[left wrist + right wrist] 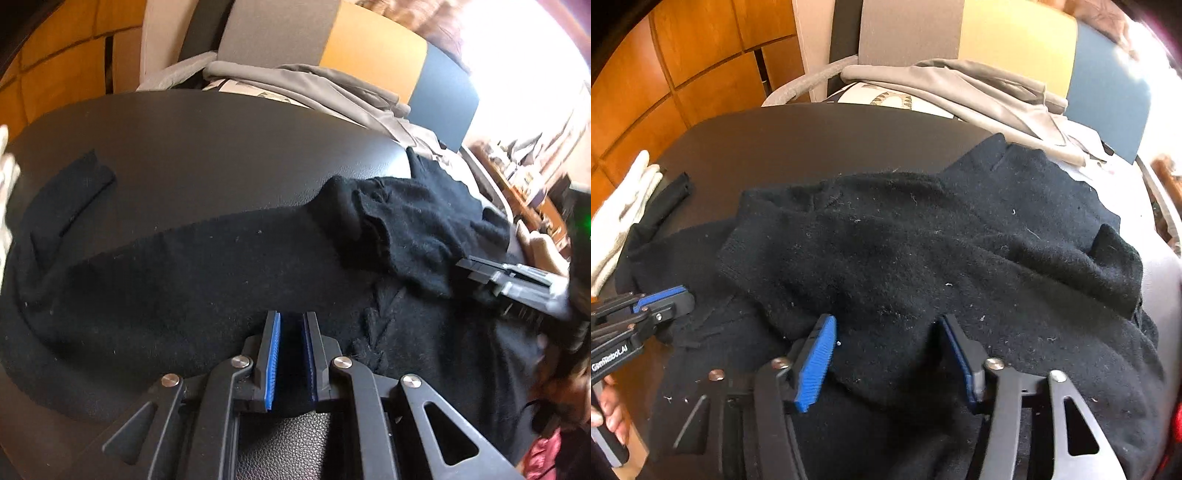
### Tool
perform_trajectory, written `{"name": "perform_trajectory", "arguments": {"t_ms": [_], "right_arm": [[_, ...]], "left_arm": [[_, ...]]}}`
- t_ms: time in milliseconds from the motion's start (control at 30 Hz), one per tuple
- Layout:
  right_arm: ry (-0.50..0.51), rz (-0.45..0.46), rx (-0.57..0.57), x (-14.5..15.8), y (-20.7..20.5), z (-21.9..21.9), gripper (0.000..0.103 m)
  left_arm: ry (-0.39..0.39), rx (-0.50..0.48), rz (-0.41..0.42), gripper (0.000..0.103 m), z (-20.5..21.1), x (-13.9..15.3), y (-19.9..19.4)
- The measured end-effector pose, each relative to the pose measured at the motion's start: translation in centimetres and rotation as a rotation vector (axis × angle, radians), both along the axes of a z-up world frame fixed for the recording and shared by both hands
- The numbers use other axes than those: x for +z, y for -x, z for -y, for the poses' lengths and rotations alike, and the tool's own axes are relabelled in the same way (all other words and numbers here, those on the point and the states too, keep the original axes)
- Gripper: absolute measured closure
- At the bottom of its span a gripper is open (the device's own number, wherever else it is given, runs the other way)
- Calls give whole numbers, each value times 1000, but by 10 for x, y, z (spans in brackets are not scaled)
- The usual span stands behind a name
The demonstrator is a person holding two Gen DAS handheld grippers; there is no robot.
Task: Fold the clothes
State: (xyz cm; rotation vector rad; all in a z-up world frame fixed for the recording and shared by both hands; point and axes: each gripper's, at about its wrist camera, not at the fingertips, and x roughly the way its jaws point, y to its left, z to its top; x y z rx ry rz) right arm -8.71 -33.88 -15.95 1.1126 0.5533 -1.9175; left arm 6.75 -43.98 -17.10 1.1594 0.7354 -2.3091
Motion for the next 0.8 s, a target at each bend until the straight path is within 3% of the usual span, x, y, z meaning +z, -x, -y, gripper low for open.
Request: {"name": "perform_trajectory", "arguments": {"t_ms": [67,300,533,800], "right_arm": [[23,2,-25,9,5,-7,96],[60,-136,-126,62,25,-52,97],[24,-314,-349,121,65,-159,97],[-63,-312,-694,111,87,-329,97]], "left_arm": [[1,4,5,92,-1,0,0],[-66,27,-26,92,13,-2,-5],[-30,23,-8,92,11,-1,-2],[-15,24,20,92,12,1,3]]}}
